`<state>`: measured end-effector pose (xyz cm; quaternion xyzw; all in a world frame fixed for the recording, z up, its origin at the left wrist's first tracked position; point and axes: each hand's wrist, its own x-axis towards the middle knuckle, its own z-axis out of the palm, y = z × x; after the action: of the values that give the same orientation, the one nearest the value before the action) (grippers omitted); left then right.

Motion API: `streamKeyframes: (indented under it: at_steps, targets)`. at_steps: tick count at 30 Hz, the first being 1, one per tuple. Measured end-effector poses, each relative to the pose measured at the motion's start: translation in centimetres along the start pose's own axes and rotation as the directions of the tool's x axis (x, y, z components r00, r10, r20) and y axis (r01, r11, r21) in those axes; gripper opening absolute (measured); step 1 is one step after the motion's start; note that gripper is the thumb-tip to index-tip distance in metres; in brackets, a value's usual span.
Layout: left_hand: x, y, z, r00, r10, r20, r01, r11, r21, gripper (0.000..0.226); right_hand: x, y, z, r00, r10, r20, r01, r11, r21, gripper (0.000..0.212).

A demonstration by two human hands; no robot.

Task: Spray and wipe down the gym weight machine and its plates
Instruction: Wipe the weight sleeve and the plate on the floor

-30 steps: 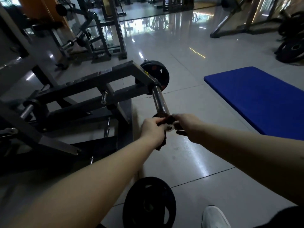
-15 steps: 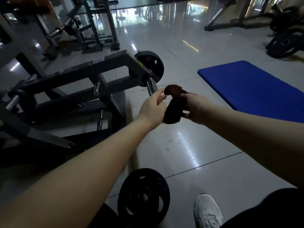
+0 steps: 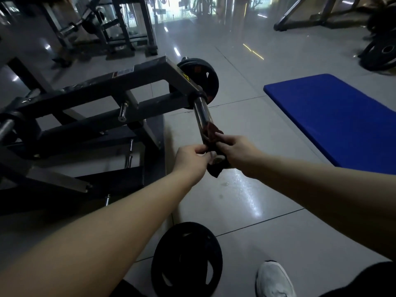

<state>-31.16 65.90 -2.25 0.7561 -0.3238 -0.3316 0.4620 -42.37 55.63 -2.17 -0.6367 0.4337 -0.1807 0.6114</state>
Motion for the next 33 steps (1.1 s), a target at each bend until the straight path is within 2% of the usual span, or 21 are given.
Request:
streamKeyframes:
  at_steps: [4,7,11,14,19,23,27,30,33]
  targets:
    - [0.4,-0.3,0.3,0.999,-0.046,-0.025,0.044,0.995,-0.087,0.038,3.7,-0.7,0.4,0.998,-0.034,-0.053,0.029,0.994,-0.103,0.041]
    - [0.6,-0.6,0.7,0.997,-0.061,-0.040,0.057,0.993,-0.102,0.034,7.4,-3.0,0.9,0.995,-0.064,-0.072,0.049,0.979,-0.199,0.041]
    - [0.7,-0.6,0.9,0.996,-0.085,-0.035,0.081,0.991,-0.105,0.031,13.5,-6.6,2.1,0.989,-0.108,-0.102,0.058,0.911,-0.408,0.031]
    - [0.7,-0.5,0.8,0.996,-0.083,-0.036,0.079,0.992,-0.098,0.030,16.4,-7.6,2.9,0.979,-0.104,-0.177,0.027,0.920,-0.392,0.023]
    - [0.4,-0.7,0.7,0.995,-0.079,-0.065,0.070,0.990,-0.123,0.033,13.9,-5.9,2.5,0.977,-0.186,-0.104,0.124,0.892,-0.434,0.037]
    - [0.3,-1.0,0.9,0.994,-0.089,-0.066,0.076,0.981,-0.180,0.025,8.5,-3.8,1.1,0.994,-0.111,-0.023,0.098,0.942,-0.322,0.036]
    - [0.4,-1.4,1.4,0.994,-0.082,-0.070,0.064,0.970,-0.235,0.029,3.0,-2.9,-0.3,0.998,-0.003,0.057,0.021,0.946,-0.324,0.027]
    - [0.6,-1.5,1.4,0.995,-0.069,-0.076,0.050,0.973,-0.226,0.032,5.0,-4.0,0.2,1.000,-0.015,-0.002,0.013,0.913,-0.408,0.031]
    - [0.5,-1.4,1.4,0.995,-0.068,-0.076,0.053,0.980,-0.191,0.031,9.5,-5.5,1.7,0.993,-0.071,-0.092,0.028,0.914,-0.404,0.028]
